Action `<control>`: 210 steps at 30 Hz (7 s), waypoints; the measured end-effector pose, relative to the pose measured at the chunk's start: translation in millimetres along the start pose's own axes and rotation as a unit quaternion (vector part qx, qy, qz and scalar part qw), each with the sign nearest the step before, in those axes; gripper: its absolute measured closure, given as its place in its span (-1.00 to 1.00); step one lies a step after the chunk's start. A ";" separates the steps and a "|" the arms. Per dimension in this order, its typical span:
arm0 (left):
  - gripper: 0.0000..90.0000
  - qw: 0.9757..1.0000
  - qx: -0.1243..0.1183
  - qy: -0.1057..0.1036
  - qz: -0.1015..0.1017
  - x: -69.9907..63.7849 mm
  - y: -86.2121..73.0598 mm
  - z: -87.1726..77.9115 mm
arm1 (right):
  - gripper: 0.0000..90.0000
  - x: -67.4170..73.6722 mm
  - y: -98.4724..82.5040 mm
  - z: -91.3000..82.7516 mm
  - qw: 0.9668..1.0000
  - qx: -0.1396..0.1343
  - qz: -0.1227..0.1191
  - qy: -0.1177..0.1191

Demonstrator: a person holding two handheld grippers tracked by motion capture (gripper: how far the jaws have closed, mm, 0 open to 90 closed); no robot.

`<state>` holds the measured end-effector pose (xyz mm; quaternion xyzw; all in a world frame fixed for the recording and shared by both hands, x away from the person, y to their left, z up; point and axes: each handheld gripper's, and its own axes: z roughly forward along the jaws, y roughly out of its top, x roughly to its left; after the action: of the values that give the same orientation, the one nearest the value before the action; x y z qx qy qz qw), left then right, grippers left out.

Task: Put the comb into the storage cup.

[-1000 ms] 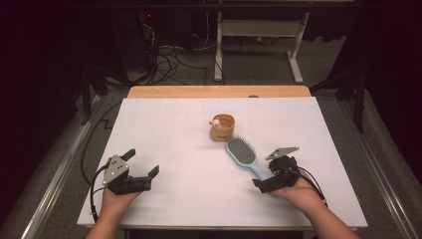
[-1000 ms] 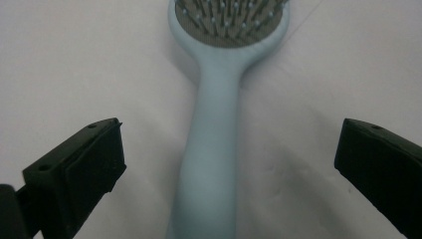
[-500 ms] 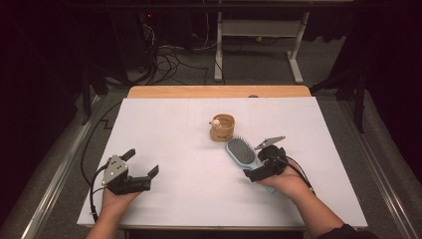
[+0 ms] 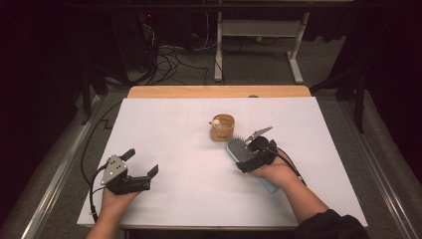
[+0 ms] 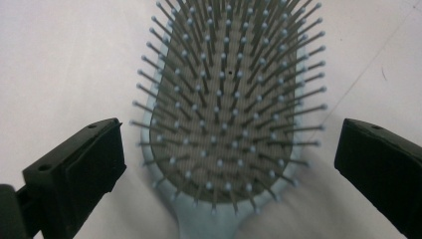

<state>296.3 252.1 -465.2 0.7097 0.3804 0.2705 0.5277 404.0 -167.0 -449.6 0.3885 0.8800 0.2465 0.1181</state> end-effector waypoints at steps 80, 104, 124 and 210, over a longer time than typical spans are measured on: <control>-0.93 1.000 -0.001 0.003 -0.009 4.3 -0.3 -3.6 | -0.55 4.5 22.5 17.0 0.999 0.032 0.002 -0.014; -0.91 1.000 0.000 0.002 -0.009 4.3 -0.2 -3.4 | -0.55 2.7 16.5 -12.0 0.999 0.028 0.006 -0.016; -0.94 1.000 -0.004 -0.006 -0.019 3.9 -0.8 -1.7 | -0.55 5.4 1.7 -47.1 0.998 -0.054 0.006 -0.028; -0.99 0.999 -0.007 -0.034 -0.003 -17.6 4.6 -0.7 | -0.55 22.2 -71.2 -78.1 0.917 -0.396 0.033 -0.042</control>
<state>287.0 237.3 -460.3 0.7136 0.3621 0.2476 0.5462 313.4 -218.2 -421.0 0.3487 0.6911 0.5623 0.2907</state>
